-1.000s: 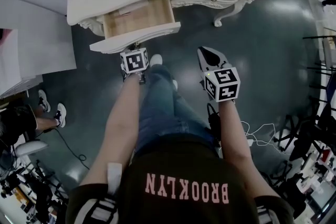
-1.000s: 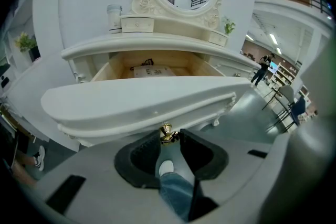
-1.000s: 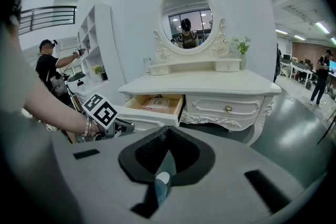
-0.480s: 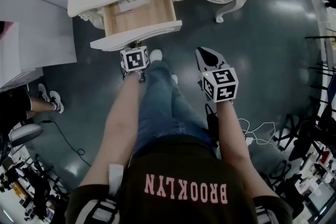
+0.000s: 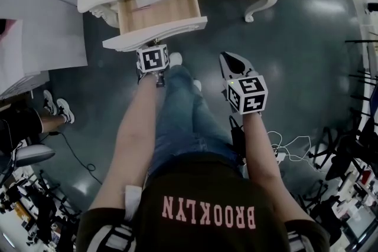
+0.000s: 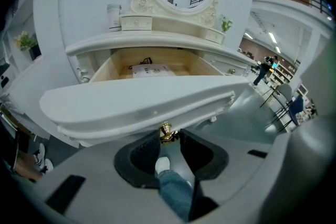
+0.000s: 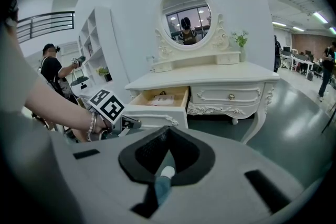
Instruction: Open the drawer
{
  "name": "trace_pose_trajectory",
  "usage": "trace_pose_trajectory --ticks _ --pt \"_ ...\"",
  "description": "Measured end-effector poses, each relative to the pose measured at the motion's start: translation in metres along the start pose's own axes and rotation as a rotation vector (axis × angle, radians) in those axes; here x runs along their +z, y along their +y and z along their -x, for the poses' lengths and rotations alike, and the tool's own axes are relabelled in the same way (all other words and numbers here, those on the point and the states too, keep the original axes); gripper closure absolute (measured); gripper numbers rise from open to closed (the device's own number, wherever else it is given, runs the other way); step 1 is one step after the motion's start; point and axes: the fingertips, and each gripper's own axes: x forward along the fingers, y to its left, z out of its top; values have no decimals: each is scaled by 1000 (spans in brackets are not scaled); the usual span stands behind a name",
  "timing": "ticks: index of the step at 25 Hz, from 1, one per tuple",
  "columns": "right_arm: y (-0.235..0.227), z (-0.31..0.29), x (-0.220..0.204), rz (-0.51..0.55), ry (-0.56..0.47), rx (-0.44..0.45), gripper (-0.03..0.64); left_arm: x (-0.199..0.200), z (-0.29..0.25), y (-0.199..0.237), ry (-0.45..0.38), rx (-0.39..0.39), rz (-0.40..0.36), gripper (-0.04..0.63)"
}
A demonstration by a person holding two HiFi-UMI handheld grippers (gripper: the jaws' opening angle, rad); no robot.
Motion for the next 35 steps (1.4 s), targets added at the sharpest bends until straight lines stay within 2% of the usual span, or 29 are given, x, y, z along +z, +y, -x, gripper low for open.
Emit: trace_pose_trajectory --ticks 5,8,13,17,26,31,35 --pt "3 -4 2 0 -3 -1 620 1 1 0 56 -15 -5 480" --pt "10 -6 6 14 -7 7 620 1 8 3 60 -7 -23 480" --pt "13 -5 17 17 -26 0 620 2 24 6 40 -20 -26 563" --pt "19 -7 29 18 -42 -11 620 11 38 5 9 -80 -45 588" --pt "34 -6 49 21 -64 -36 620 33 72 4 -57 -165 -103 590" --pt "46 -6 72 39 -104 -46 620 57 106 17 -130 -147 -142 591" --pt "50 -4 92 63 -133 -57 620 72 127 22 -192 -158 -121 591"
